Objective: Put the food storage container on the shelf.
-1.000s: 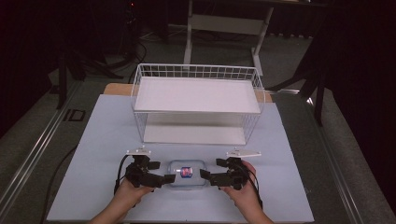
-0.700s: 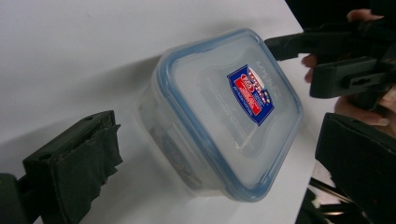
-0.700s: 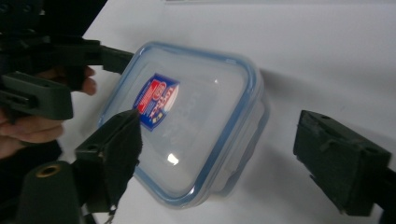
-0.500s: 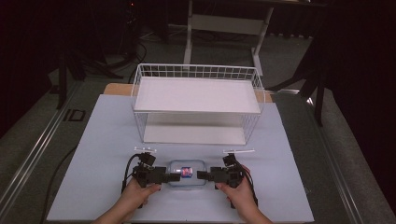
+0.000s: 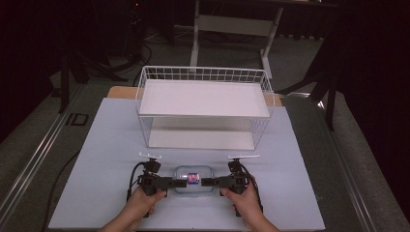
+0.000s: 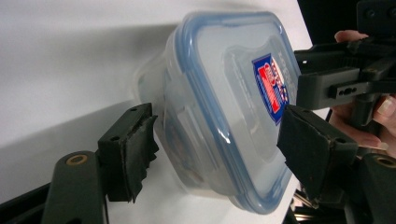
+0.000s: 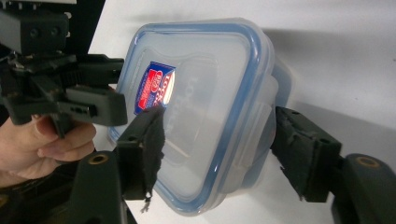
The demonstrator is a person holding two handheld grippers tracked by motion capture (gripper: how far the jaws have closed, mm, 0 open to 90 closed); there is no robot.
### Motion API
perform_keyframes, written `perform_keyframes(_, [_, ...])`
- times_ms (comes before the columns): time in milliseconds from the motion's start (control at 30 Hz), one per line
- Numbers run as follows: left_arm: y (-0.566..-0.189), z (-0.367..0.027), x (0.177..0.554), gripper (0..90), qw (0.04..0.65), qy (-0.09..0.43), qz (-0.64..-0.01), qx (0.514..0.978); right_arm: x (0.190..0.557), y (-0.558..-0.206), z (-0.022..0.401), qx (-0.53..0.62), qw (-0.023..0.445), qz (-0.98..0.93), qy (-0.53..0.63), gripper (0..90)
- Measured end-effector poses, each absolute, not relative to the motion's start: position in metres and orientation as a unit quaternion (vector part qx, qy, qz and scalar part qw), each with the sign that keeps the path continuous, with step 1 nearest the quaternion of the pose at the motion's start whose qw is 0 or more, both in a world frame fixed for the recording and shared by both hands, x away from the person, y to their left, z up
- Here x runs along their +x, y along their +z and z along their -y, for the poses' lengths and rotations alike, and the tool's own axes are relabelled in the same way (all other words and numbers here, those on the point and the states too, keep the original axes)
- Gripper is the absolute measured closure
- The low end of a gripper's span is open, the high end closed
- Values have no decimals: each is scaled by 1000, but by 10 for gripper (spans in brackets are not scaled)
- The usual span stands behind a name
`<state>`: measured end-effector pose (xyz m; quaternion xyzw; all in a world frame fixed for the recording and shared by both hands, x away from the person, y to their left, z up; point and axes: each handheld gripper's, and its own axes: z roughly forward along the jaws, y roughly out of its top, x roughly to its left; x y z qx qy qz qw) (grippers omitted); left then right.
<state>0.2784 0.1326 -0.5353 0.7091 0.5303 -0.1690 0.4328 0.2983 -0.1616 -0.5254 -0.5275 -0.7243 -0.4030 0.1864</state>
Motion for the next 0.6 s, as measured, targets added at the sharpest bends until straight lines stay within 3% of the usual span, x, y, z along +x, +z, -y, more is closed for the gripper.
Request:
perform_keyframes(133, [-535,-131,273,284,431,-162,-531,712,296,-523,160,-533,179,725,-399,369])
perform_keyframes(600, [-522,-130,259,421,428,-128,-536,716,285,-512,157,-540,153,732,-387,407])
